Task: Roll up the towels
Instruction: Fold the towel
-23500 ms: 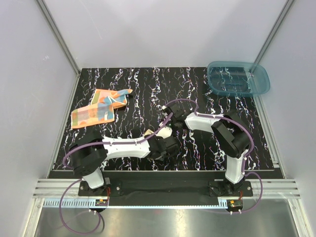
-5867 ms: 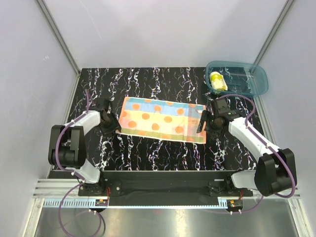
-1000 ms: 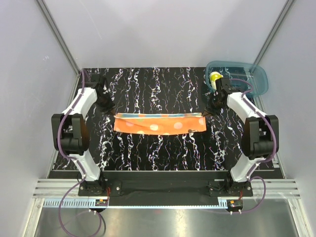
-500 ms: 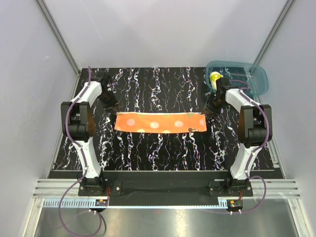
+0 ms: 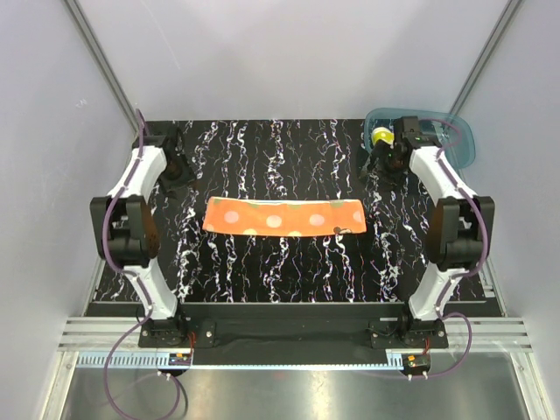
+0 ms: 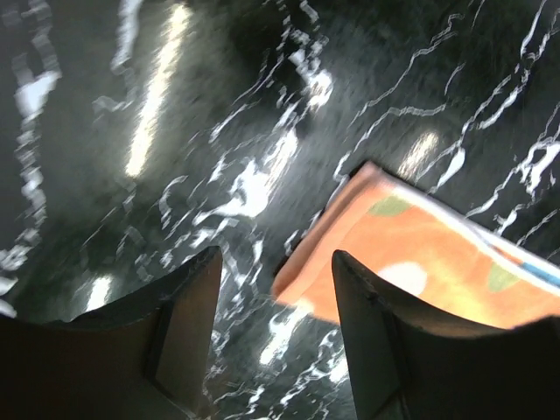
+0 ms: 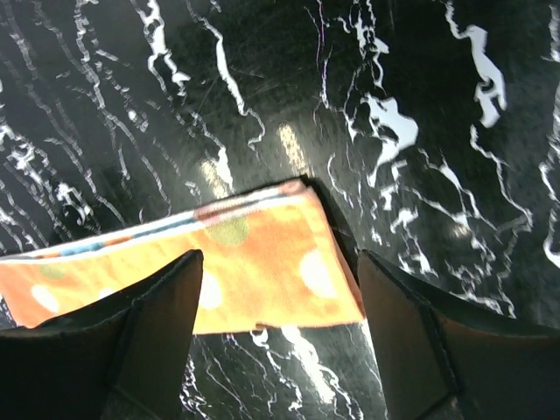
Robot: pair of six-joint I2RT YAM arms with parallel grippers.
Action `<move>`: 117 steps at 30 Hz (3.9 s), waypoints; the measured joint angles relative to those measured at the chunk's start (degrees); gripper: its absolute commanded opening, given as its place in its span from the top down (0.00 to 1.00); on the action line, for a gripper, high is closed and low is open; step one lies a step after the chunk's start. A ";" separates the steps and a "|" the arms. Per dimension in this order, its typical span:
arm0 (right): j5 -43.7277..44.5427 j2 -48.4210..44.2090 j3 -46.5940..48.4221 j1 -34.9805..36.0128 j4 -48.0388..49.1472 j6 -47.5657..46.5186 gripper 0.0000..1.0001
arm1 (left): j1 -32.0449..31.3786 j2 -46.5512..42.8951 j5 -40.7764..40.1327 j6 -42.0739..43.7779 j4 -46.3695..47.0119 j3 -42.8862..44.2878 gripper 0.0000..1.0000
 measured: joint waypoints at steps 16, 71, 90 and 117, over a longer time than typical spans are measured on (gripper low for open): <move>-20.48 -7.10 -24.00 -0.04 9.79 -0.61 0.95 | -8.41 -7.72 9.49 1.86 9.62 -16.15 0.45; -8.72 -11.63 -33.86 -0.13 11.76 2.05 0.47 | -7.48 -31.21 7.78 4.28 14.40 -27.58 0.44; -10.84 -8.92 -34.67 -0.17 16.28 2.23 0.80 | -7.61 -31.21 6.01 4.63 14.38 -27.63 0.44; 22.12 -15.21 -16.74 1.92 -7.23 -3.39 1.00 | -7.74 -31.21 5.73 4.63 14.10 -27.63 0.44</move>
